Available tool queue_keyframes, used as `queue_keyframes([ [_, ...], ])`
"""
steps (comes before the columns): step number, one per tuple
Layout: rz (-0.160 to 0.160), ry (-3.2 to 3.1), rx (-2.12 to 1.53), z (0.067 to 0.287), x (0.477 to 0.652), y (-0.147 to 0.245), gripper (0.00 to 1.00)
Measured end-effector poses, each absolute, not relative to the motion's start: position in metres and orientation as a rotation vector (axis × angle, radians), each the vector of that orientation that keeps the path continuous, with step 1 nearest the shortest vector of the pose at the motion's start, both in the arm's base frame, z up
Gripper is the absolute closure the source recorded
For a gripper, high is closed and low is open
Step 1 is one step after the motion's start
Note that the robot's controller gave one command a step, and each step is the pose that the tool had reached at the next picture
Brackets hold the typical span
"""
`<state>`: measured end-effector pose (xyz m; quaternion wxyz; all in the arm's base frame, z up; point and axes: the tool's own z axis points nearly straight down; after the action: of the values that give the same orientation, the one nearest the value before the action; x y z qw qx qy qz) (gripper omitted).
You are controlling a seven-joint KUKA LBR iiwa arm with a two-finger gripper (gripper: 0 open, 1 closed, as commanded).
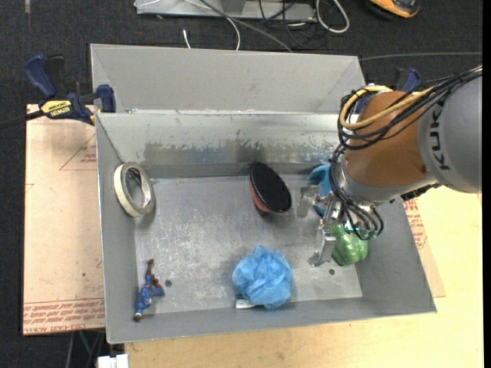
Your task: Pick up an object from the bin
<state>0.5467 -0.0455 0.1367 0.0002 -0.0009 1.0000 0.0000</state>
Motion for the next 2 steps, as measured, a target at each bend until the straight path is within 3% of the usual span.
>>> queue_keyframes([
  [1, 0.0, 3.141, -0.003, 0.137, 0.547, -0.046, 0.0],
  [2, 0.002, 3.135, -0.208, 0.083, 0.51, -0.025, 1.0],
])
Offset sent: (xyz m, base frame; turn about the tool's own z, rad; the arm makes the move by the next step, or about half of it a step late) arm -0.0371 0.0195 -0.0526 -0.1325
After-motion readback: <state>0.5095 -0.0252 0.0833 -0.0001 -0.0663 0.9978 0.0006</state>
